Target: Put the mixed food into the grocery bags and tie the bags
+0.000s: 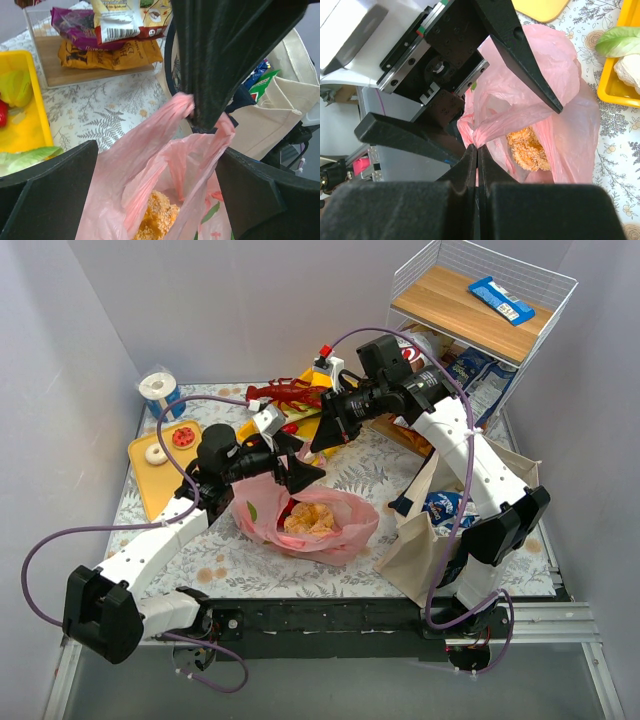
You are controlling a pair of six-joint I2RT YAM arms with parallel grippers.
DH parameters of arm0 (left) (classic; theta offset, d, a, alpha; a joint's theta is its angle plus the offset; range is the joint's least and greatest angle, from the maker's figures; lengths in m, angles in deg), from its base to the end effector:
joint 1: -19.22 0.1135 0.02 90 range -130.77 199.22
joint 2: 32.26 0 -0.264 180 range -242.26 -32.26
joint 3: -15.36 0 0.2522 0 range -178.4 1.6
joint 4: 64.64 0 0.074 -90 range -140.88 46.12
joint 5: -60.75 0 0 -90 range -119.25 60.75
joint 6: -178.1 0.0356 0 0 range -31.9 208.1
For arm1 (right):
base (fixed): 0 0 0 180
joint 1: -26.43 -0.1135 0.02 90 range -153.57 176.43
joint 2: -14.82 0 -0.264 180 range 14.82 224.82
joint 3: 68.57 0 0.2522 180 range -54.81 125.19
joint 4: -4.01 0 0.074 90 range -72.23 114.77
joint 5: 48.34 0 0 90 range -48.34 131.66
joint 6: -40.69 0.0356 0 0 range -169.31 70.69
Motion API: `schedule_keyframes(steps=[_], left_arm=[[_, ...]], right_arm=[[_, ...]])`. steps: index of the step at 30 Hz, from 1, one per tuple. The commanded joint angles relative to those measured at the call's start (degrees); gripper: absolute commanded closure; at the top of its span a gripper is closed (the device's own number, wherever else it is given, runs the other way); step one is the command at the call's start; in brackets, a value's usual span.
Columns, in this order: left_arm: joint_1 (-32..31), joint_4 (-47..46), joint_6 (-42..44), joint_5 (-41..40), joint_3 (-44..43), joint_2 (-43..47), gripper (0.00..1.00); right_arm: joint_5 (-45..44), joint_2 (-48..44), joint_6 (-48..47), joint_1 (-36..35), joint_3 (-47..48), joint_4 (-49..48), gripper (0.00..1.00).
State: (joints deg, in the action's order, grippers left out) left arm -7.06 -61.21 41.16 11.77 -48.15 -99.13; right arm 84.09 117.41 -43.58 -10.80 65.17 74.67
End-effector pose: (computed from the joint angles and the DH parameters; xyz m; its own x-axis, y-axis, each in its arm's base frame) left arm 0.2301 -0.1397 0.3296 -0.7434 -0.2477 -0.6213 0.5496 0.3031 -0.7785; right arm 0.2807 0.2434 0.4378 -0.5900 -0.3558 -0.7248 -0.8061 0.3098 0.5041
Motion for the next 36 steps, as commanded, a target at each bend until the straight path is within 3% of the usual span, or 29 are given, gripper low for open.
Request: schedule_keyframes(steps=[1,8,12,20,24,27,32,36], left_arm=[[-1.4,-4.3,1.4,-2.4,-0.4,0.8,0.02],[-2.7,-10.3,-0.9,-3.2,2.3,-1.0,0.04],[-2.7,-11.7,-4.2,-1.7,3.7,-0.8,0.28],[-2.7,-8.1,-8.3,2.1,6.1,-0.2,0.44],[-2.8,-6.1,-9.2,3.2,6.9,-0.4,0.58],[-2.7,-6.7,-10.7,3.5,7.5,-0.5,0.61],[-2.7,-8.0,-12.8,3.5,8.1,-2.6,0.85],[-2.7,-7.2,-14.0,1.8,9.2,-2.8,0.94]], right_arm=[[1.6,0.9,-0.6,0.1,1.1,0.0,0.99],[1.6,1.4,-0.2,0.1,1.7,-0.6,0.99],[-0.2,0.4,0.6,0.3,1.5,-1.6,0.99],[-3.4,-1.1,3.0,2.5,0.3,-5.8,0.99],[-3.5,-1.6,3.8,3.0,0.1,-7.9,0.99],[-2.8,-1.3,4.2,3.0,-0.1,-8.4,0.99],[-3.0,-1.2,4.5,3.0,-0.3,-9.1,0.99],[-3.9,-1.7,4.9,3.0,0.3,-10.0,0.99]])
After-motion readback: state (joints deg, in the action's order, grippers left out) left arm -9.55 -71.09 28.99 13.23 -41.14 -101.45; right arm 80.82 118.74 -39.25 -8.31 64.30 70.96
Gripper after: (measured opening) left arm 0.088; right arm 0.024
